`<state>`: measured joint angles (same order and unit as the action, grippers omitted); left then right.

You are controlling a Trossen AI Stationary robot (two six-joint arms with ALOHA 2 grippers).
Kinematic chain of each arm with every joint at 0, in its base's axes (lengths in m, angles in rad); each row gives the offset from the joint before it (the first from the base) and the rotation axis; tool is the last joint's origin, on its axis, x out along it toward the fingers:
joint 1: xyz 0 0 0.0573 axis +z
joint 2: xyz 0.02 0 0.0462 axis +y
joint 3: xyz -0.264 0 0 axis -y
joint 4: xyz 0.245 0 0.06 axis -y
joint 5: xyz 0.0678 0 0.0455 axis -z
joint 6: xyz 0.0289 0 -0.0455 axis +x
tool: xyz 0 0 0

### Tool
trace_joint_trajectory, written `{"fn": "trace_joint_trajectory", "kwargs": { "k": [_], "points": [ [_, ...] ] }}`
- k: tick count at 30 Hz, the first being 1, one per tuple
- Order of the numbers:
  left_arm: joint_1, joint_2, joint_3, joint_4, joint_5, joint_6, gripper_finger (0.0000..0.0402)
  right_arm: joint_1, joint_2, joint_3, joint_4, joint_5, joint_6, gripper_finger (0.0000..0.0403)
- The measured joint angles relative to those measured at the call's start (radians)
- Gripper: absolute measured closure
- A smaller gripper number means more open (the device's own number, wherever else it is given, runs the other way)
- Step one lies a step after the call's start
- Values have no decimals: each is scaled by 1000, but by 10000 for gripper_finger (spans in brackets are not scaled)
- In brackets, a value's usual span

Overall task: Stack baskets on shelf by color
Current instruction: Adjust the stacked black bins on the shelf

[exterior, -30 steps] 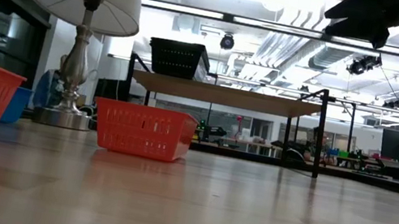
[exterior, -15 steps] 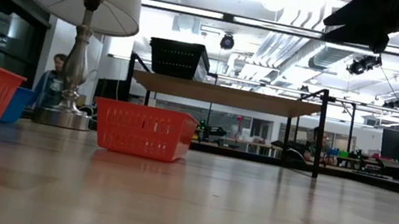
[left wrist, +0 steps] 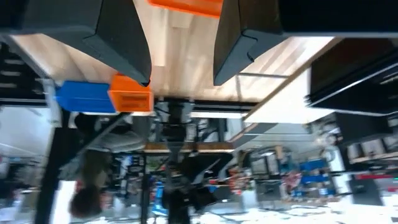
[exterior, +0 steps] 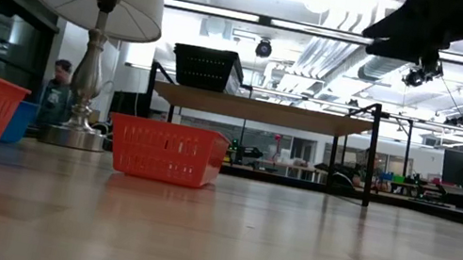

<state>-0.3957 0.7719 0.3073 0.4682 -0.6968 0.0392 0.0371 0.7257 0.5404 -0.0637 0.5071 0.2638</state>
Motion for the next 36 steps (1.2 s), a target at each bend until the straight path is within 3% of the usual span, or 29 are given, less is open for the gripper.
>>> {"fn": "trace_joint_trajectory", "kwargs": {
  "k": [5,8,13,17,21,29,36],
  "points": [
    [129,27,29,-11,4,-10,241,-28,1,0,21,2,-3,199],
    [222,74,105,-59,42,-13,241,-44,1,0,25,4,-2,199],
    [371,226,287,-254,138,-55,241,-58,1,0,25,4,5,199],
    [438,376,404,-265,197,-16,241,-59,1,0,27,15,5,199],
    [495,515,570,-294,199,43,241,-59,1,0,28,68,5,199],
    [588,794,993,-653,217,43,241,-58,1,0,29,99,7,199],
    [628,976,1210,-839,254,79,241,-58,1,0,29,99,24,199]
  ]
}}
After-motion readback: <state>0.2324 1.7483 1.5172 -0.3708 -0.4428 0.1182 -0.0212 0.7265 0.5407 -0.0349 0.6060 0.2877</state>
